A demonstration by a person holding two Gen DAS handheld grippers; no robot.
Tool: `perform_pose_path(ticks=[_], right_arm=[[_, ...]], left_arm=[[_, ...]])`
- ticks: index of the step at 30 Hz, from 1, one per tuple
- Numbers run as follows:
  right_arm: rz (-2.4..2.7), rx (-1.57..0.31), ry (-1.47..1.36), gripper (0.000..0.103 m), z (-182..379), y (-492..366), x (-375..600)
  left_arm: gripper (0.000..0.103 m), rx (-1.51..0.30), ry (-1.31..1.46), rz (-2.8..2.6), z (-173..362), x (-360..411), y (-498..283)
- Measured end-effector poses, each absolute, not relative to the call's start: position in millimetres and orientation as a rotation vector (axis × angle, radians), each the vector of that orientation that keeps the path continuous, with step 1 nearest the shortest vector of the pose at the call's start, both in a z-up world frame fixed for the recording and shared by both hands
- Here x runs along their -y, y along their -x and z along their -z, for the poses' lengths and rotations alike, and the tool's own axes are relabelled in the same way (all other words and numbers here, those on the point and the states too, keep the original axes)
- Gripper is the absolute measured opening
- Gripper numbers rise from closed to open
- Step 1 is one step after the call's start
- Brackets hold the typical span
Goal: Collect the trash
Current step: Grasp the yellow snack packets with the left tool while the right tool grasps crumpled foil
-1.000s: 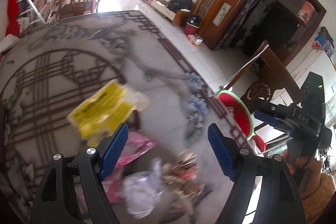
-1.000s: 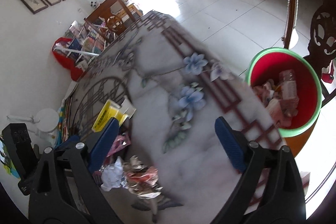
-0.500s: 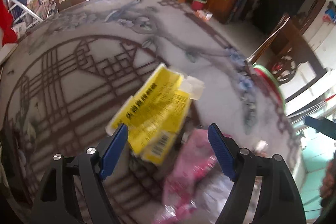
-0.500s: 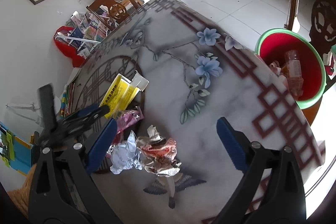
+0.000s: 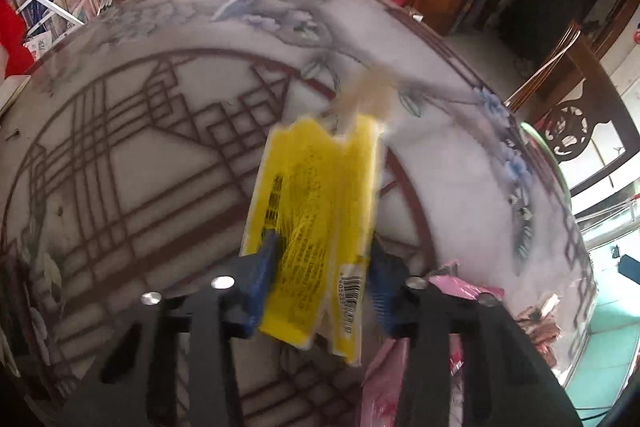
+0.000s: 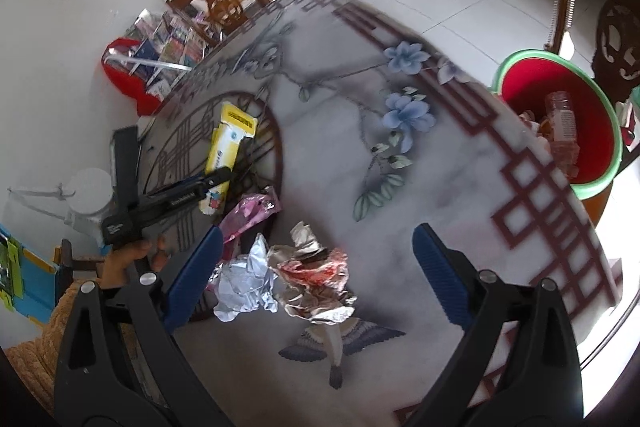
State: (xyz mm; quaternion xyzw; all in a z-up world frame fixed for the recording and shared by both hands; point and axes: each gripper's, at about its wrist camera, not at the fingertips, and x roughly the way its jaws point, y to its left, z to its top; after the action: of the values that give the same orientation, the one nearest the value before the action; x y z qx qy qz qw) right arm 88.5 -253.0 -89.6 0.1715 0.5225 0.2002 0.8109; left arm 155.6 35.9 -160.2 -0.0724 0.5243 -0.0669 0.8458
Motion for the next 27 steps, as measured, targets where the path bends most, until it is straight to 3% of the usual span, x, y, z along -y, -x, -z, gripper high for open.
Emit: perform_pose_path(ticks=[14,17,19,20,22,27], right_arm=[[-0.508,-1.279,-0.279,0.092,147.1,-95.9,194.5],[-0.504,-1.307,-0.269,0.074,156.3,-97.3,192.1],[-0.503,-1.32,-0.282,0.05,160.3,-97.2,193.4],[-0.508,-1.321,-0.295,0.045,160.5,-96.8,194.4],[-0.508,-1.292,-0.31,0.039,154.5,-95.3,197.7],[-0.513,-1.206,-0.288,0.036,130.0,-96.0,202.4]], left_arm=[[0.034,-1.102,0.272,0.097,157.8,-54.3,-65.2],[0.034,-1.085,0.279,0.079,152.0,-56.6,-53.8],[0.034,-1.071,0.279,0.074,147.6,-56.1,-52.2],[0.034,-1.064,0.278,0.077,144.2,-55.4,-51.8],[0.034,-1.052,0.277,0.08,138.6,-53.1,-52.5],[0.034,-1.007,0.274,0.089,121.1,-47.0,-53.5]])
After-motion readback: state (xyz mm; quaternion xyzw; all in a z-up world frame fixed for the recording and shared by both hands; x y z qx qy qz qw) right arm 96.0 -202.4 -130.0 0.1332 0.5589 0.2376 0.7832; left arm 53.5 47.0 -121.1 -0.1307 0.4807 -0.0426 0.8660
